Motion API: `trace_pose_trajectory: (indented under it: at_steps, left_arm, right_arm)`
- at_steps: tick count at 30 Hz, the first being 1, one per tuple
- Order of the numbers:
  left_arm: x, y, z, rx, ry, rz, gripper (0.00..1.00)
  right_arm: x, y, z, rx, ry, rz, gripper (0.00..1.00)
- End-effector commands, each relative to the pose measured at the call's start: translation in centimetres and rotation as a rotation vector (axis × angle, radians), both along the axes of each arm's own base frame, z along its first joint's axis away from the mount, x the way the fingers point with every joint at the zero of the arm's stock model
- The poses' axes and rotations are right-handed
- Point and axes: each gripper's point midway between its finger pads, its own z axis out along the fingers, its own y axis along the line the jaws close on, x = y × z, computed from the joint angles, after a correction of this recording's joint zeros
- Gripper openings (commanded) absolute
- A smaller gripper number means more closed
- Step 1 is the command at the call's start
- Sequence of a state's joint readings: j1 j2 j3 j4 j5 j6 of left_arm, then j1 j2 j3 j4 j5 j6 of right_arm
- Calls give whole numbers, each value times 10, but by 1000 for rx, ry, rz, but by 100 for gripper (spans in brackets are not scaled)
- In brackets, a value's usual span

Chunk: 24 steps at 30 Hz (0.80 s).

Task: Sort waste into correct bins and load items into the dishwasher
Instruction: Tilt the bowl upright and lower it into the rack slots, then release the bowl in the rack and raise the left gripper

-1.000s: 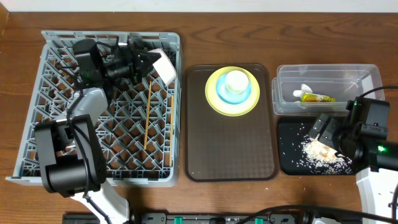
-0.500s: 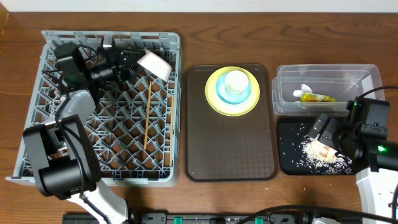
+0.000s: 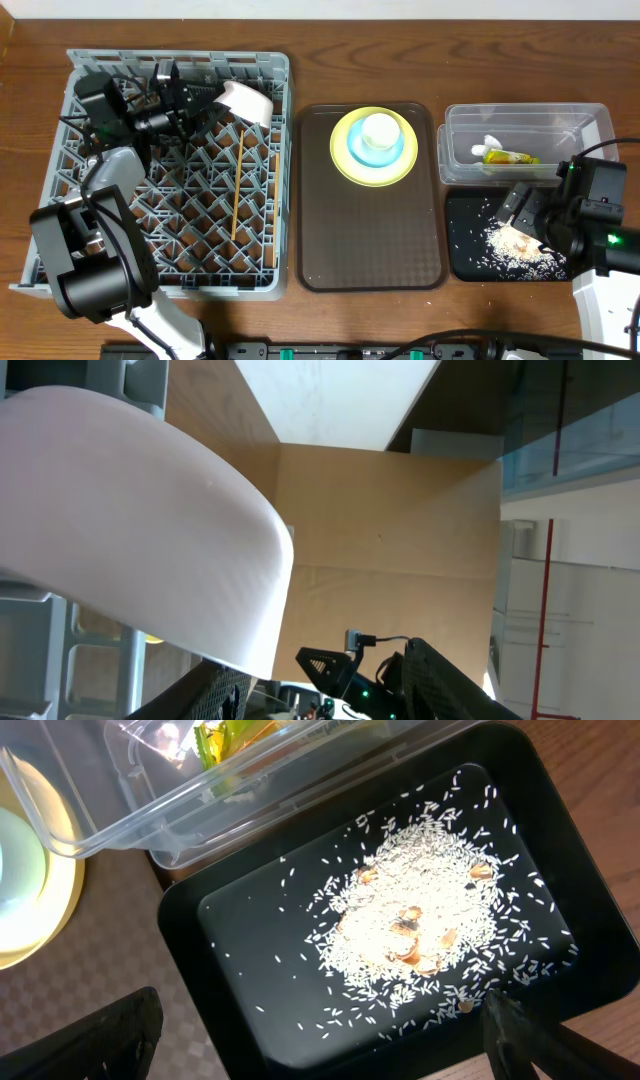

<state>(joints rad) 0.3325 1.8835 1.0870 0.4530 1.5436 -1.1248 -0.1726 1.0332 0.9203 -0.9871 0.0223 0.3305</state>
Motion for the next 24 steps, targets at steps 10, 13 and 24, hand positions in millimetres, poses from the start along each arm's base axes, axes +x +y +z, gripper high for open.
trace_pose_trajectory:
  at_steps: [10, 13, 24]
  left_arm:
    - [-14, -3, -19, -27, 40, -23, 52]
    - [-18, -3, -24, -33, 58, -18, 58]
    - [-42, 22, -9, -30, 42, 70, 61]
  right_arm:
    - [1, -3, 4, -3, -12, -14, 99]
    - [1, -3, 4, -3, -12, -14, 99]
    - [1, -3, 4, -3, -12, -14, 99]
